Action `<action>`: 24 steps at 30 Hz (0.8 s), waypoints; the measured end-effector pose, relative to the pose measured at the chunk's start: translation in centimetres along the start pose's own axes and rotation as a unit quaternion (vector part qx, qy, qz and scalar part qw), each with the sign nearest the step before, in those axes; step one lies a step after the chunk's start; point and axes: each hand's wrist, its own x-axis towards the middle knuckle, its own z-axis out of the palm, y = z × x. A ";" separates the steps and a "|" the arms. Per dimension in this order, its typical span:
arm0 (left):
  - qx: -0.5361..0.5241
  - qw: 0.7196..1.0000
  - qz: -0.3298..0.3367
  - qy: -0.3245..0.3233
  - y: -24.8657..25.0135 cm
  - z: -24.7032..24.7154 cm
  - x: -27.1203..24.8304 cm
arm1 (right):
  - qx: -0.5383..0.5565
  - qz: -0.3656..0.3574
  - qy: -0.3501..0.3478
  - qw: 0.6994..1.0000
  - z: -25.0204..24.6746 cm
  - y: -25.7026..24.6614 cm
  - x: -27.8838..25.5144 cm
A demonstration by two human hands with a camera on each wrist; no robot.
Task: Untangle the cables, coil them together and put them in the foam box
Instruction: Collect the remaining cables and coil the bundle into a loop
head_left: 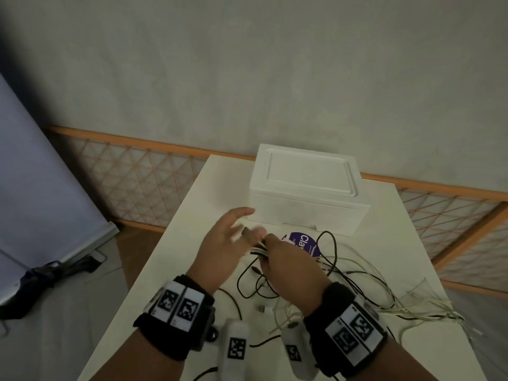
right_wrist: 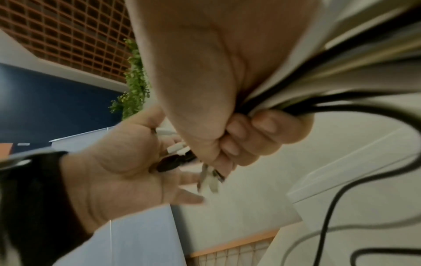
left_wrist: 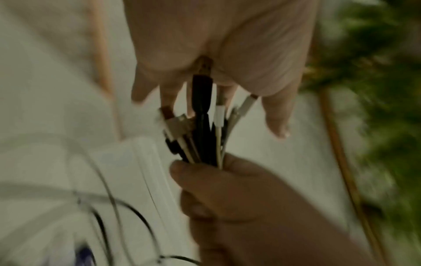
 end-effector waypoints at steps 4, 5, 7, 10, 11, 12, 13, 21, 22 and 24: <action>0.548 0.777 0.292 -0.105 0.9 -0.8 -0.3 | -0.066 -0.050 -0.092 0.992 -0.1 0.5 0.5; 0.591 0.739 0.275 -0.172 1.2 -0.6 -0.5 | -0.073 -0.052 -0.110 0.990 0.2 0.6 0.7; 0.608 0.723 0.200 -0.259 -0.3 0.2 -0.7 | -0.089 -0.093 -0.145 0.981 0.8 0.6 1.1; 0.510 0.808 0.227 -0.189 -3.8 0.5 -0.6 | -0.072 -0.119 -0.153 0.978 1.1 -0.1 1.6; 0.483 0.829 0.228 -0.164 -4.8 0.4 -0.4 | -0.068 -0.114 -0.146 0.980 1.1 -0.3 1.7; 0.478 0.834 0.229 -0.153 -5.1 0.5 -0.2 | -0.066 -0.103 -0.141 0.982 1.1 -0.4 1.8; 0.495 0.826 0.228 -0.146 -5.3 0.7 -0.1 | -0.066 -0.092 -0.139 0.984 1.2 -0.3 1.7; 0.603 0.770 0.207 -0.033 -5.9 -2.6 1.6 | 0.067 0.047 -0.064 0.995 1.6 4.2 0.0; 0.610 0.768 0.191 -0.046 -5.9 -2.3 1.4 | 0.051 0.036 -0.050 0.997 1.9 4.1 0.0; 0.602 0.787 0.109 -0.082 -6.0 -1.7 1.1 | 0.037 0.014 -0.037 0.999 2.1 3.7 0.1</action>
